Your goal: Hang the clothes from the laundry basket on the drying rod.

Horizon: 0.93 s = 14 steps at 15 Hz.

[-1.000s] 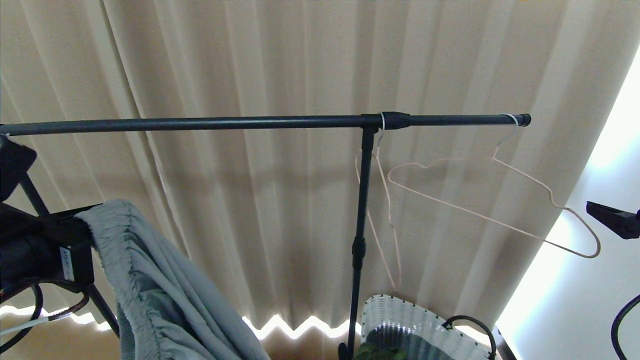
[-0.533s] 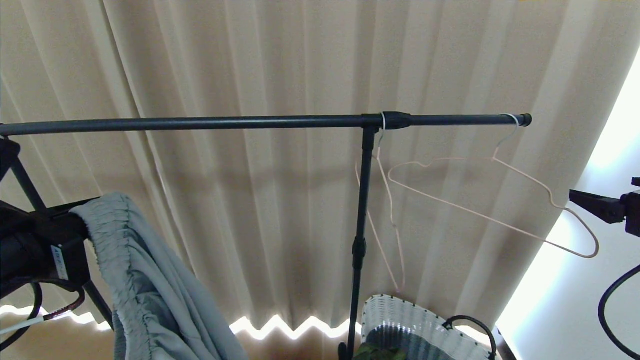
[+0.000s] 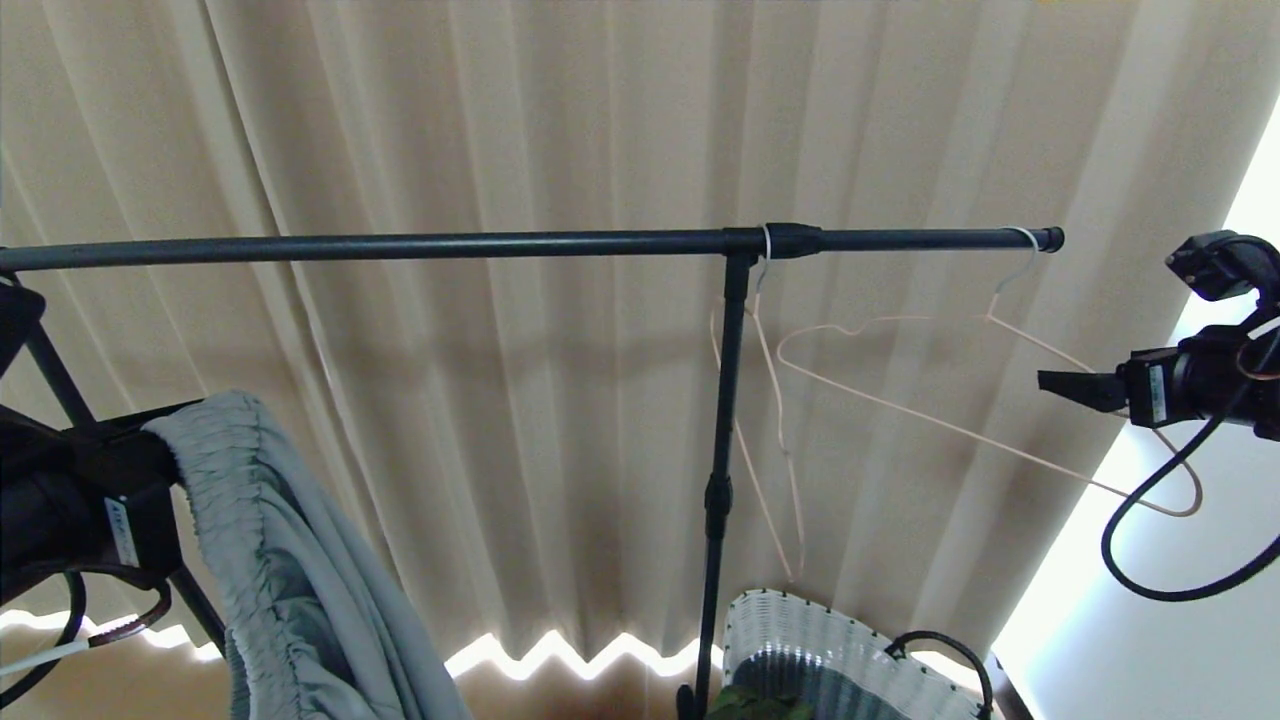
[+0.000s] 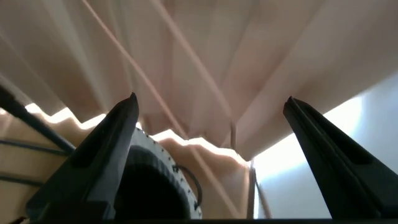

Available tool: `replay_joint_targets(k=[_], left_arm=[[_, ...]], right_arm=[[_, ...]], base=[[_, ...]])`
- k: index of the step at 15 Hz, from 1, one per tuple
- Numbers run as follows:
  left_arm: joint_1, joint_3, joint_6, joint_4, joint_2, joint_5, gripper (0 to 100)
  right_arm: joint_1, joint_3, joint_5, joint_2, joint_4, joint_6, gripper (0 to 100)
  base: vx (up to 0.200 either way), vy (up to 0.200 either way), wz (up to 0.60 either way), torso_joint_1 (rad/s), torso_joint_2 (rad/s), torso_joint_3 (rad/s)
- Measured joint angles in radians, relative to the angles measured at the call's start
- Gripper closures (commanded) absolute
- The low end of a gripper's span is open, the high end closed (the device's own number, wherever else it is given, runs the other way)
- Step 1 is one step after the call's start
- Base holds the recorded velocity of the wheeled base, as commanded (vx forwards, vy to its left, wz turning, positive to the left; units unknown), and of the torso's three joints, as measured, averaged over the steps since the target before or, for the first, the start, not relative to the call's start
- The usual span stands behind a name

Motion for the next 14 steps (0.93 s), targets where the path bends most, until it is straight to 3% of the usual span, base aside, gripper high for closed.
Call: replay_joint_targets(k=[6,10,14], left_arm=[[-0.006,-0.004,0.039,-0.001,0.000,0.000,100],[-0.006,-0.006,0.039,-0.001,0.000,0.001,100],[-0.006,-0.010,0.039,-0.001,0.002,0.001,100]], right_arm=[[-0.015,-0.012,0.036,0.123,-0.048,0.000,0],[-0.008,0.034,0.042,0.095,-0.041,0.003,0],[0.048,0.042,0.040,0.034,0.056,0.050,0]], base=[[0.000,0.000,0.00,0.000,0.00,0.000],[0.000,0.000,0.00,0.000,0.00,0.000],[0.000,0.000,0.00,0.000,0.00,0.000]])
